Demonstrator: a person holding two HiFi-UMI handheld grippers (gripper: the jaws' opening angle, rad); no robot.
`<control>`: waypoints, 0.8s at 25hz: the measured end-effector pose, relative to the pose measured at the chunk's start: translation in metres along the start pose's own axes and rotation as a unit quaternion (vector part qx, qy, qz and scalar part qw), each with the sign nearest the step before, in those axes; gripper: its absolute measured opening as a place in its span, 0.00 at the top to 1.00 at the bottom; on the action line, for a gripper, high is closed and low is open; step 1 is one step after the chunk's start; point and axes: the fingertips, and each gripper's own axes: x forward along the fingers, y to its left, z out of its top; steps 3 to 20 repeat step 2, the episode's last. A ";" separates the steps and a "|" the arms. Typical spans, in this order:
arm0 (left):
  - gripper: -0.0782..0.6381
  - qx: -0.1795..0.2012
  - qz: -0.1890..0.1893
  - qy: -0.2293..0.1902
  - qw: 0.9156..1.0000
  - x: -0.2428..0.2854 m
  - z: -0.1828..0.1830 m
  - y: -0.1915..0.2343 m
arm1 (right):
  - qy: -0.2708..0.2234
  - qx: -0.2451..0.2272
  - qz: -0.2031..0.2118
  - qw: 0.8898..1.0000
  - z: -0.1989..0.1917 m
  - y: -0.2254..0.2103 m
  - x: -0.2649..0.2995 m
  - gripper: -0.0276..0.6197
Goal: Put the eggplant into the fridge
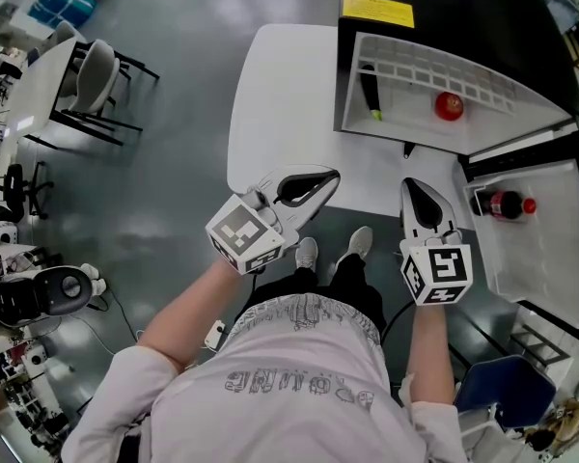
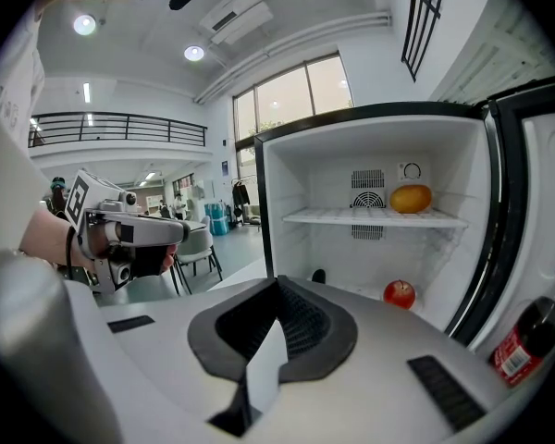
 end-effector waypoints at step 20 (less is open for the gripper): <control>0.88 0.000 -0.001 0.001 1.000 0.001 -0.001 -0.001 | 0.001 0.002 0.001 1.000 -0.002 0.000 0.000 0.95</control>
